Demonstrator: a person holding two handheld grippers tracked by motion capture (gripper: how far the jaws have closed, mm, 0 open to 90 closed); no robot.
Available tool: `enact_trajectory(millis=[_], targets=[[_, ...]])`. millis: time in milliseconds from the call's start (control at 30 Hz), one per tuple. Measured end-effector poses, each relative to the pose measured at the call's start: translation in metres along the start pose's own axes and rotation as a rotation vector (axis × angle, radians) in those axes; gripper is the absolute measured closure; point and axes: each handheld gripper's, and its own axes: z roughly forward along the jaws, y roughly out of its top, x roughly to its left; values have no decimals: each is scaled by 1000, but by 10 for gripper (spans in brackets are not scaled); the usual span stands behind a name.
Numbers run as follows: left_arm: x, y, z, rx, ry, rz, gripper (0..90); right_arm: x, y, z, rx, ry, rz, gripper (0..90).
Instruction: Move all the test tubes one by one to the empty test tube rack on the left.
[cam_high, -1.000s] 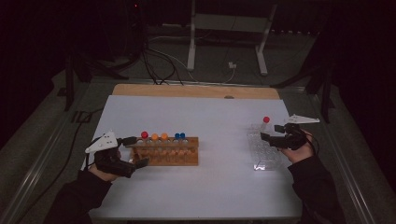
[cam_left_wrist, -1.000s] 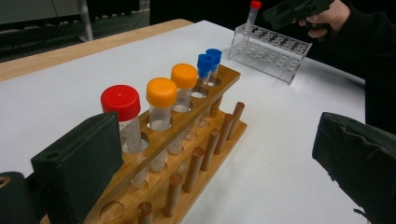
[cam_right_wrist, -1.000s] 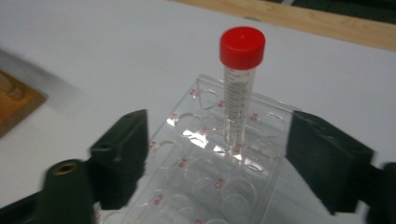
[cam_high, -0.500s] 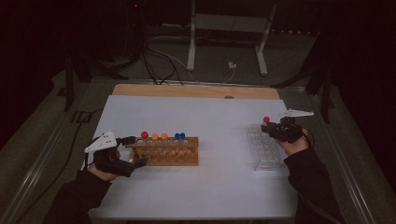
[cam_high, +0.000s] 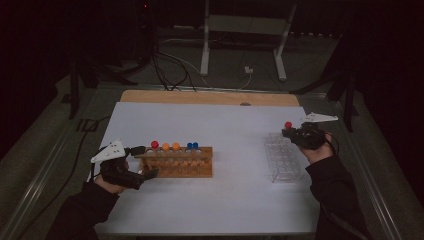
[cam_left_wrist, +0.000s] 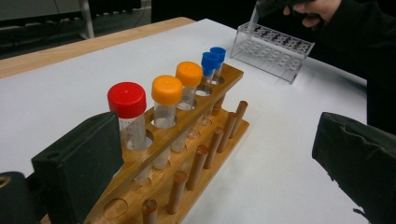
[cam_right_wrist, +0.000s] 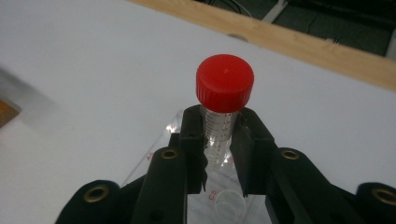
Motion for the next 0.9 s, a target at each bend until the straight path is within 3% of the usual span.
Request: enact_trajectory(millis=[267, 300, 600, 900], targets=[[-1, 6, -2, -9, -13, -9, 25, 11, 19, -27, -61, -6, -46, 747], [-2, 7, -2, -10, -12, -2, 25, 13, 21, -29, -70, 25, -41, 747], [-9, 20, 0, -11, -28, 10, 25, 50, 38, -40, -100, 115, -135, 747], [-29, 42, 12, -15, -82, 35, 25, 99, 33, -36, -51, 245, -216, 748]])
